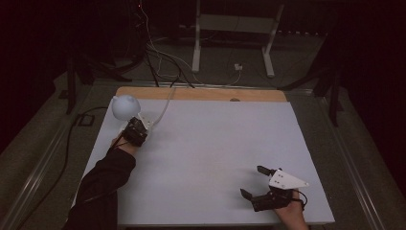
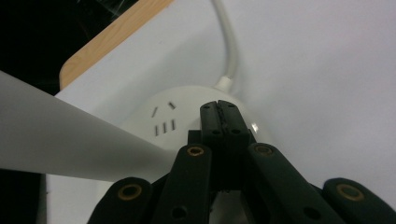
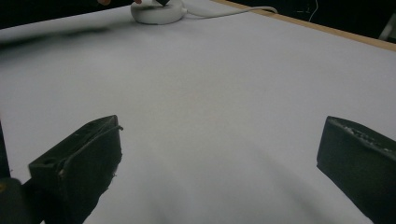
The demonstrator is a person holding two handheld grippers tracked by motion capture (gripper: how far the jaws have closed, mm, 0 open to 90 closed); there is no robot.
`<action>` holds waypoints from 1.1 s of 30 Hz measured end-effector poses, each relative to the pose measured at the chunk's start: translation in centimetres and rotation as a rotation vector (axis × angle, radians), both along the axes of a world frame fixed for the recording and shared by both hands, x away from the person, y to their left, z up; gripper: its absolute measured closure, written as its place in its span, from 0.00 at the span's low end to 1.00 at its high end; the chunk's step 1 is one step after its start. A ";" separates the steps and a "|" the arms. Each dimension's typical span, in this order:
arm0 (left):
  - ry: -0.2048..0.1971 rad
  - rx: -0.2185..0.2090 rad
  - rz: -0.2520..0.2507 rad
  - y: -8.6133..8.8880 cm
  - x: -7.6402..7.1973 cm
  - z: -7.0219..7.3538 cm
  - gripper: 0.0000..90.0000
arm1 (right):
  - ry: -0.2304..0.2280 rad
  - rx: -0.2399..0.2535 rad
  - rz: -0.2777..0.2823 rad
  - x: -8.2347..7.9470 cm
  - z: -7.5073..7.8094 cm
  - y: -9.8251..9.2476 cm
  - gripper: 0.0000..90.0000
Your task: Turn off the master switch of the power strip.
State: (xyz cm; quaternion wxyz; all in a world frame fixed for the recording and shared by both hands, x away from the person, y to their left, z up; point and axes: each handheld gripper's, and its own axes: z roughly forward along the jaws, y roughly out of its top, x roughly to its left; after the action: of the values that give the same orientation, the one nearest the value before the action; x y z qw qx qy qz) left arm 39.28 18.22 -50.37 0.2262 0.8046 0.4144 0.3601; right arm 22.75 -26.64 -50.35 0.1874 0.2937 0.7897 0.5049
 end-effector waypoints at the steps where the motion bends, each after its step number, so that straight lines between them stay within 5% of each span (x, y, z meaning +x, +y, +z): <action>1: -0.015 -0.023 -0.009 -0.1 -0.2 0.3 1.00 | 0.000 0.000 -0.001 0.0 0.0 0.0 0.00; 2: -0.040 -0.027 -0.002 -0.2 -0.4 0.6 1.00 | 0.002 0.002 -0.003 0.0 0.0 0.0 0.00; 4: -0.024 -0.082 -0.016 -0.2 -0.4 1.5 1.00 | 0.004 0.003 -0.003 0.0 0.0 -0.1 0.00; 13: 0.017 -0.164 -0.047 -0.2 -1.2 2.9 0.98 | -0.002 0.006 -0.005 0.0 0.0 -0.1 0.00; 21: 0.061 -0.254 -0.087 -0.1 -2.2 4.1 0.71 | -0.005 0.006 -0.005 -0.1 0.1 -0.1 0.00; 27: 0.096 -0.256 -0.103 -0.6 -3.0 4.4 0.49 | -0.005 0.009 -0.004 -0.1 0.1 -0.1 0.00; 33: 0.159 -0.309 -0.161 -0.6 -3.7 4.9 0.15 | -0.004 0.011 0.001 -0.1 0.2 0.0 0.00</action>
State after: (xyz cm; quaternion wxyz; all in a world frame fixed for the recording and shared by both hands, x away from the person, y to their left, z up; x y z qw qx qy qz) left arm 35.61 17.61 -45.45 0.3418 0.8167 0.4156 0.2083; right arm 22.62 -26.67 -50.19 0.1872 0.2934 0.7866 0.5100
